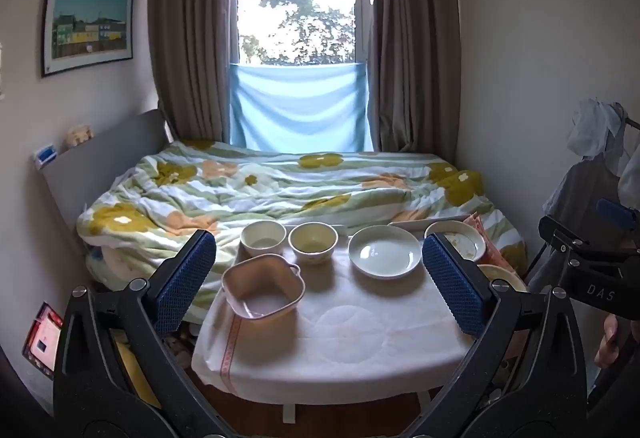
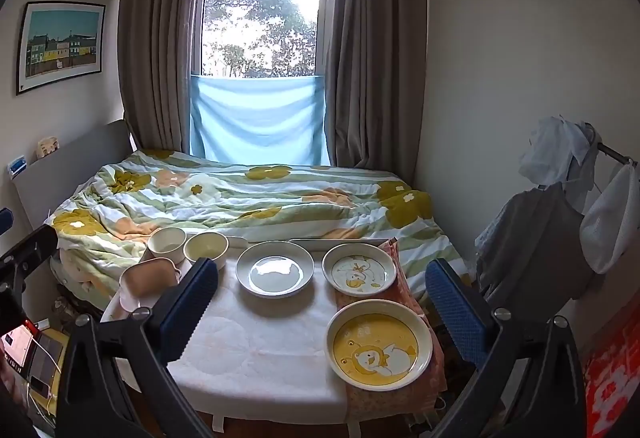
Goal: Organize plates and bowls
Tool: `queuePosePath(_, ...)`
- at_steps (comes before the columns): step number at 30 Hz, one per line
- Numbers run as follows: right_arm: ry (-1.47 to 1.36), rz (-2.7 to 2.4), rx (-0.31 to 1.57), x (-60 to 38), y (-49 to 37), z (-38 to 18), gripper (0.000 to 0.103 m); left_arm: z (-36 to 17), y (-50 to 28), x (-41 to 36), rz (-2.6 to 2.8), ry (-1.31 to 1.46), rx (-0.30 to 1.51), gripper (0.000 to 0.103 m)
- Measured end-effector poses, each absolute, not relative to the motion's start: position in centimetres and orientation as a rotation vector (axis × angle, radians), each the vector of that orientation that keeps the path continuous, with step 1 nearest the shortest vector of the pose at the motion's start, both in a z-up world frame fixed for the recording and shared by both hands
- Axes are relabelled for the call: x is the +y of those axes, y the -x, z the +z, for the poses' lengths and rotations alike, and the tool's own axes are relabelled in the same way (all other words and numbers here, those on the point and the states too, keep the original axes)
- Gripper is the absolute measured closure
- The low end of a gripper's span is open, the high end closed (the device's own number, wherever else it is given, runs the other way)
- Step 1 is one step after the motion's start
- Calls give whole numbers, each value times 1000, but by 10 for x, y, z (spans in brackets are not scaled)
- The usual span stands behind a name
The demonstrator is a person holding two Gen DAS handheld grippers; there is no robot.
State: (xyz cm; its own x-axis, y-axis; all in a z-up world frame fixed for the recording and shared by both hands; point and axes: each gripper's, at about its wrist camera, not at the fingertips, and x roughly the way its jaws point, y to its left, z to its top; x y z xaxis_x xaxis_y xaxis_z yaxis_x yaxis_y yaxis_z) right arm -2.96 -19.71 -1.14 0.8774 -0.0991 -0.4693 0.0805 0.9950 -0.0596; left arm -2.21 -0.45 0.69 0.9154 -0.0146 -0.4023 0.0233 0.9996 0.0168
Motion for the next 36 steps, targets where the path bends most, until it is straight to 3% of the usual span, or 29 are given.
queuePosePath(36, 43, -61, 473, -184, 28, -8, 0, 7, 18, 0, -1, -14, 420, 0)
